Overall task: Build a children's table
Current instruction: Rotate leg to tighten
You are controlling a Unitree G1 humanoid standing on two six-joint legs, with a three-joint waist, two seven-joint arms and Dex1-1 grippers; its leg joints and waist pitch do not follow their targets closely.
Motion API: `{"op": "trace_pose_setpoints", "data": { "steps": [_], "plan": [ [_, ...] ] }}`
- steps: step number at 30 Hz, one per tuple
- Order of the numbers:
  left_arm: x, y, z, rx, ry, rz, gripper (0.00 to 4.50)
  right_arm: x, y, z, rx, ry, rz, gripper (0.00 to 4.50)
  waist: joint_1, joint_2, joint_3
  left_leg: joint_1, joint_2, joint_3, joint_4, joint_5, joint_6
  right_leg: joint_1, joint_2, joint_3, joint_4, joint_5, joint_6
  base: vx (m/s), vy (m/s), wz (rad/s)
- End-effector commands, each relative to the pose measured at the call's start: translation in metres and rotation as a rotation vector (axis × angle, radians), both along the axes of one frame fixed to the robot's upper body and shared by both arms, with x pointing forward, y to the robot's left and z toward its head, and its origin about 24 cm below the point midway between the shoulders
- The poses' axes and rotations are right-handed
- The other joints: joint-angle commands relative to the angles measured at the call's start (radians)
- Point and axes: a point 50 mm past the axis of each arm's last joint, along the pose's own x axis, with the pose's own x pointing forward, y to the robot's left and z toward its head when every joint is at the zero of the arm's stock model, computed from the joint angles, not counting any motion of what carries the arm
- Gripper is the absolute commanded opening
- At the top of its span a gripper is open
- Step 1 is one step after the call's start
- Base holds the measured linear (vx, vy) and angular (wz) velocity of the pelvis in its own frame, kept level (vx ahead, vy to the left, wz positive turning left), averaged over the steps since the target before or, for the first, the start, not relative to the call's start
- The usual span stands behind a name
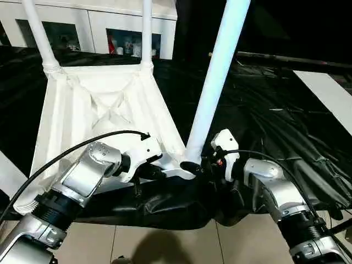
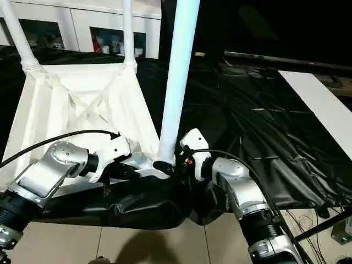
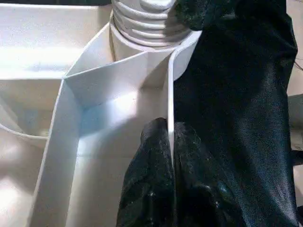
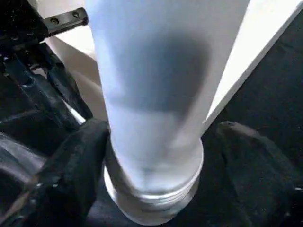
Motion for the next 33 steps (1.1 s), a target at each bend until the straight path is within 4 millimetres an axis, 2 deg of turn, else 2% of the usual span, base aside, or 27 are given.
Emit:
{"op": "trace_pose_setpoints", "data": {
  "steps": [1, 4, 5, 11, 13, 14, 17, 20, 22, 23, 24, 26, 29, 31, 32, 33],
  "plan": [
    [-0.002, -0.010, -0.004, -0.038, 0.019, -0.037, 0.00, 0.003, -0.005, 0.002, -0.002, -0.010, -0.012, 3.55, -0.008, 0.012, -0.049, 0.007, 0.027, -0.004, -0.083, -0.242, -0.020, 0.027, -0.065, 0.052, -0.102, -0.305, -0.144, 0.000, 0.000, 0.00],
    [-0.002, -0.009, -0.004, -0.036, 0.019, -0.036, 0.00, 0.002, -0.005, 0.000, 0.005, -0.006, -0.017, 3.32, -0.008, 0.013, -0.048, 0.007, 0.028, -0.005, -0.084, -0.252, -0.021, 0.026, -0.066, 0.052, -0.103, -0.316, -0.143, 0.000, 0.000, 0.00],
    [-0.001, -0.009, -0.004, -0.037, 0.019, -0.035, 0.00, 0.002, -0.005, -0.001, 0.006, -0.004, -0.018, 3.11, -0.009, 0.013, -0.048, 0.006, 0.028, -0.005, -0.085, -0.253, -0.022, 0.026, -0.066, 0.052, -0.103, -0.319, -0.142, 0.000, 0.000, 0.00],
    [0.002, -0.010, -0.005, -0.055, 0.008, 0.007, 0.00, 0.004, -0.004, -0.009, 0.026, 0.013, -0.083, 2.70, -0.011, 0.012, -0.042, 0.008, 0.028, -0.007, -0.088, -0.287, -0.024, 0.021, -0.068, 0.052, -0.111, -0.382, -0.132, 0.000, 0.000, 0.00],
    [0.007, -0.013, -0.005, -0.064, -0.013, 0.063, 0.00, 0.007, -0.004, -0.013, 0.026, 0.017, -0.155, 2.66, -0.014, 0.012, -0.039, 0.010, 0.027, -0.008, -0.089, -0.310, -0.030, 0.016, -0.071, 0.052, -0.118, -0.444, -0.118, 0.000, 0.000, 0.00],
    [0.014, -0.017, -0.005, -0.076, -0.040, 0.130, 0.00, 0.011, -0.003, -0.017, 0.034, 0.029, -0.241, 2.64, -0.016, 0.011, -0.040, 0.010, 0.026, -0.008, -0.088, -0.309, -0.034, 0.016, -0.071, 0.052, -0.119, -0.452, -0.116, 0.000, 0.000, 0.00],
    [0.022, -0.024, -0.004, -0.097, -0.066, 0.222, 0.00, 0.016, -0.001, -0.021, 0.053, 0.048, -0.344, 2.63, -0.022, 0.011, -0.042, 0.007, 0.026, -0.009, -0.088, -0.300, -0.038, 0.017, -0.070, 0.051, -0.119, -0.447, -0.113, 0.000, 0.000, 0.00],
    [0.037, -0.035, -0.006, -0.119, -0.108, 0.398, 0.00, 0.026, 0.006, -0.025, 0.043, 0.057, -0.525, 2.62, -0.029, 0.012, -0.047, 0.005, 0.025, -0.008, -0.087, -0.266, -0.040, 0.019, -0.067, 0.051, -0.113, -0.370, -0.121, 0.000, 0.000, 0.00],
    [0.039, -0.037, -0.006, -0.119, -0.122, 0.420, 0.00, 0.027, 0.008, -0.026, 0.039, 0.059, -0.544, 2.62, -0.029, 0.011, -0.049, 0.003, 0.024, -0.006, -0.086, -0.243, -0.033, 0.022, -0.064, 0.051, -0.110, -0.327, -0.120, 0.000, 0.000, 0.00],
    [0.047, -0.043, -0.005, -0.120, -0.178, 0.510, 0.00, 0.033, 0.013, -0.028, 0.005, 0.066, -0.662, 2.61, -0.029, 0.011, -0.050, 0.003, 0.025, -0.005, -0.085, -0.229, -0.033, 0.021, -0.065, 0.053, -0.108, -0.304, -0.124, 0.000, 0.000, 0.00],
    [0.049, -0.044, -0.005, -0.120, -0.186, 0.521, 0.00, 0.034, 0.014, -0.028, 0.001, 0.066, -0.679, 2.61, -0.031, 0.012, -0.050, 0.002, 0.022, -0.004, -0.086, -0.219, -0.036, 0.022, -0.063, 0.052, -0.106, -0.280, -0.128, 0.000, 0.000, 0.00],
    [0.051, -0.047, -0.005, -0.125, -0.191, 0.540, 0.00, 0.036, 0.019, -0.027, -0.003, 0.064, -0.703, 2.61, -0.029, 0.007, -0.054, 0.000, 0.022, -0.002, -0.083, -0.189, -0.028, 0.027, -0.062, 0.051, -0.100, -0.225, -0.127, 0.000, 0.000, 0.00],
    [0.052, -0.051, -0.008, -0.106, -0.204, 0.529, 0.00, 0.037, 0.035, -0.024, -0.010, 0.013, -0.618, 2.61, -0.027, 0.008, -0.058, -0.004, 0.020, 0.001, -0.077, -0.121, 0.000, 0.034, -0.061, 0.050, -0.088, -0.100, -0.143, 0.000, 0.000, 0.00],
    [0.051, -0.050, -0.009, -0.095, -0.207, 0.509, 0.00, 0.036, 0.036, -0.024, 0.039, 0.034, -0.601, 2.61, -0.027, 0.009, -0.058, -0.005, 0.020, 0.003, -0.076, -0.099, 0.018, 0.038, -0.058, 0.049, -0.085, -0.048, -0.154, 0.000, 0.000, 0.00],
    [0.050, -0.049, -0.010, -0.087, -0.206, 0.499, 0.00, 0.036, 0.036, -0.022, 0.081, 0.050, -0.585, 3.17, -0.027, 0.012, -0.058, -0.002, 0.022, 0.003, -0.077, -0.099, 0.022, 0.036, -0.060, 0.049, -0.084, -0.040, -0.161, 0.000, 0.000, 0.00],
    [0.050, -0.048, -0.011, -0.086, -0.206, 0.488, 0.00, 0.036, 0.034, -0.020, 0.113, 0.051, -0.569, 3.17, -0.028, 0.008, -0.056, -0.003, 0.022, 0.004, -0.077, -0.109, 0.027, 0.037, -0.059, 0.049, -0.086, -0.045, -0.162, 0.000, 0.000, 0.00]
  ]
}}
